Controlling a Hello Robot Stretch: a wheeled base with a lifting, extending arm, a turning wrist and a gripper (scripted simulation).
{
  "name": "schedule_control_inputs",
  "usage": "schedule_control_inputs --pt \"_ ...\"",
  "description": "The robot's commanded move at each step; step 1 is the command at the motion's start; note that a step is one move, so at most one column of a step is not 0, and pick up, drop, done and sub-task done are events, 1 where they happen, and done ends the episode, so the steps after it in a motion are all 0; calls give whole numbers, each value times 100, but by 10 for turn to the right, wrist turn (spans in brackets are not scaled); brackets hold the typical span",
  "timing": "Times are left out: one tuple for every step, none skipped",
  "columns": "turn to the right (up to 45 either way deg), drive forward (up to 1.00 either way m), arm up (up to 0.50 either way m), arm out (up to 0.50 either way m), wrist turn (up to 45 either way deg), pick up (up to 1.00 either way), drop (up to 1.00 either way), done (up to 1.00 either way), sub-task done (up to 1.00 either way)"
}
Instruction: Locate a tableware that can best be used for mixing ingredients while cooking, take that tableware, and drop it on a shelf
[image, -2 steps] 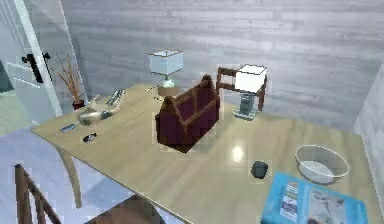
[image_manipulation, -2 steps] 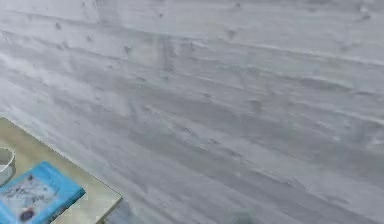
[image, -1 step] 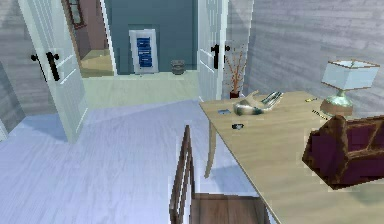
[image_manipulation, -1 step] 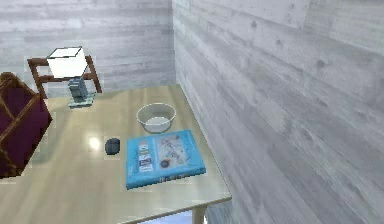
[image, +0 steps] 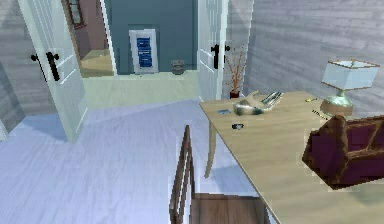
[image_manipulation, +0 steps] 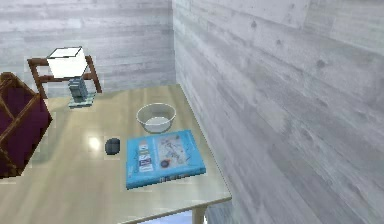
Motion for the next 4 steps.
schedule_control_inputs --pt "0 0 38 0 0 0 0 0 0" --pt "0 0 0 50 0 0 0 0 0" --pt "0 0 0 0 450 0 0 0 0" --pt "0 0 0 0 450 0 0 0 0"
